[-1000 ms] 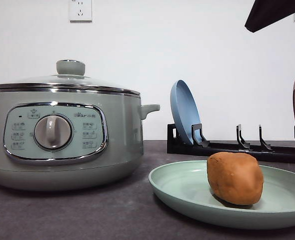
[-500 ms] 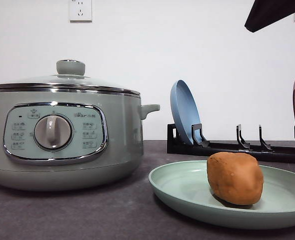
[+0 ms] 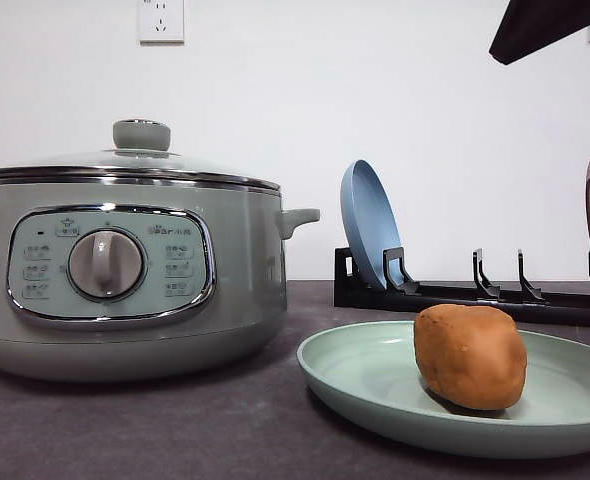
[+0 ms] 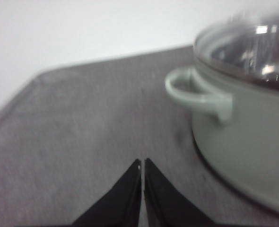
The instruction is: Transfer potato from steamer to green plate
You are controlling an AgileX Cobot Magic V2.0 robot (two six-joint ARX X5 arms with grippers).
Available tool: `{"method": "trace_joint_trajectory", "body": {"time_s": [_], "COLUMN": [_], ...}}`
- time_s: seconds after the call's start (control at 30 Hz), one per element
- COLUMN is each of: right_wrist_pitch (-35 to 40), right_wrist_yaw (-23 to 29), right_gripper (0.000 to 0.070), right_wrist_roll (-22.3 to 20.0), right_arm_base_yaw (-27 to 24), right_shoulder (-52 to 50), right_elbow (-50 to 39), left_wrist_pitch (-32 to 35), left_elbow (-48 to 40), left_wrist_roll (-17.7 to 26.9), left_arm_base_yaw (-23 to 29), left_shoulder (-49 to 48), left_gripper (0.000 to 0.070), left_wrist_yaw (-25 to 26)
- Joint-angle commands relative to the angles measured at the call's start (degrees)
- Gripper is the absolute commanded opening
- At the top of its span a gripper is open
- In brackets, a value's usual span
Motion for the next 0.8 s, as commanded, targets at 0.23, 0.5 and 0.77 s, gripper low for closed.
{"method": "trace_joint_trajectory", "body": {"time_s": [0.23,0.5,0.77], "right_wrist_pitch": [0.57,0.57,0.57], "right_wrist_yaw": [0.02,0.00,0.00], "right_gripper": [0.0000,0.0000,0.0000], "right_wrist_roll": [-0.50,-0.50,-0.50], "right_arm_base_yaw": [0.50,0.50,0.50], "right_shoulder": [0.39,0.39,0.39], "right_elbow": [0.66,0.66,0.66], "left_wrist_pitch": [-0.54,-0.51,-0.52], "left_elbow": [-1.22,-1.22,-1.20], "left_wrist_roll": [-1.00,-1.00,-1.00], "left_arm_base_yaw": [0.09,0.09,0.09], "left_shoulder": [-0.18,-0.18,-0.18], "left_gripper": [0.0003,0.0003,0.0003], "left_wrist_yaw": [0.05,0.05,0.04]}}
